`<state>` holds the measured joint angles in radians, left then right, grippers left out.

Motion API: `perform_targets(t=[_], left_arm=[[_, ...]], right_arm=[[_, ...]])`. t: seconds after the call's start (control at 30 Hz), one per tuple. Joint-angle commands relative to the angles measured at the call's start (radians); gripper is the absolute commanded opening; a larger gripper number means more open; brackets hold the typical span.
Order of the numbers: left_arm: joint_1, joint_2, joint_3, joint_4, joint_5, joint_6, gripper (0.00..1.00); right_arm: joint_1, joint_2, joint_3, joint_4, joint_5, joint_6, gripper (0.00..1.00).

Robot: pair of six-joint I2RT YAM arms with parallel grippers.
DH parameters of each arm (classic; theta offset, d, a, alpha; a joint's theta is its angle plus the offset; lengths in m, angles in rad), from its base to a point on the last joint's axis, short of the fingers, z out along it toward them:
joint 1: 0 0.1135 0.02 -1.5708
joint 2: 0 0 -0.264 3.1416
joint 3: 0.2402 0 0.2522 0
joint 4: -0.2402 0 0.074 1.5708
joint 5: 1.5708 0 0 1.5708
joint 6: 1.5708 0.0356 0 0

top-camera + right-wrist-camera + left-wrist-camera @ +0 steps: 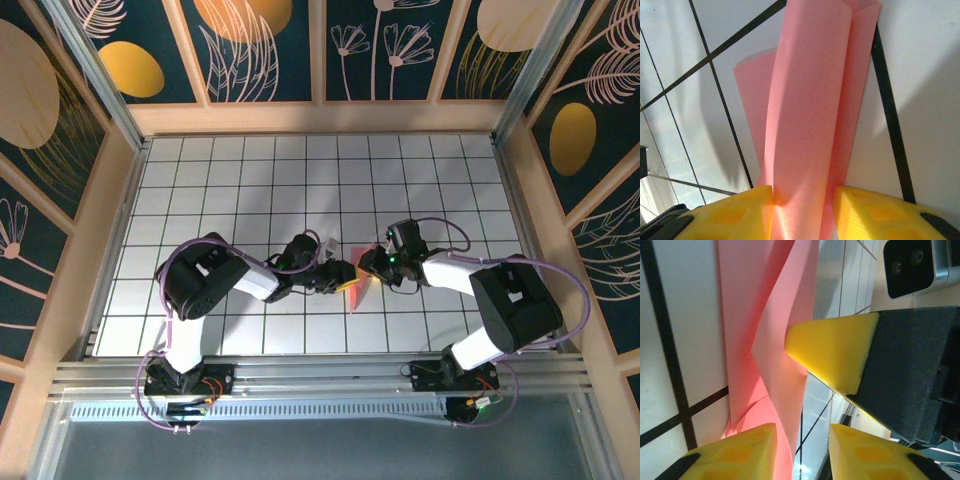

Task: Fold a paper plane with a square sheet of paper (fold left side to right side)
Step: Fold the wing for the fifth time at the center of the table.

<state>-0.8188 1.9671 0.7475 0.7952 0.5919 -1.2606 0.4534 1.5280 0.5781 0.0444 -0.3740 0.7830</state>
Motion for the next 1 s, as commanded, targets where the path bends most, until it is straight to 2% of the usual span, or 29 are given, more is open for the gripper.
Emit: perform_targets(t=[0.0,0.3,0.53,0.97], left_arm=[[0.004,0.024,0.028,-0.042,-0.017,0.023,0.30],[0.004,0.014,0.058,-0.173,-0.072,0.089,0.20],[0.005,0.024,0.069,-0.178,-0.077,0.097,0.10],[0.004,0.030,0.083,-0.239,-0.117,0.127,0.06]], right_arm=[[0.038,0.089,-0.014,0.023,0.040,-0.029,0.39],[0.038,0.090,-0.012,0.021,0.037,-0.030,0.39],[0.041,0.090,-0.012,0.021,0.038,-0.030,0.39],[0.042,0.085,-0.007,0.017,0.040,-0.032,0.39]])
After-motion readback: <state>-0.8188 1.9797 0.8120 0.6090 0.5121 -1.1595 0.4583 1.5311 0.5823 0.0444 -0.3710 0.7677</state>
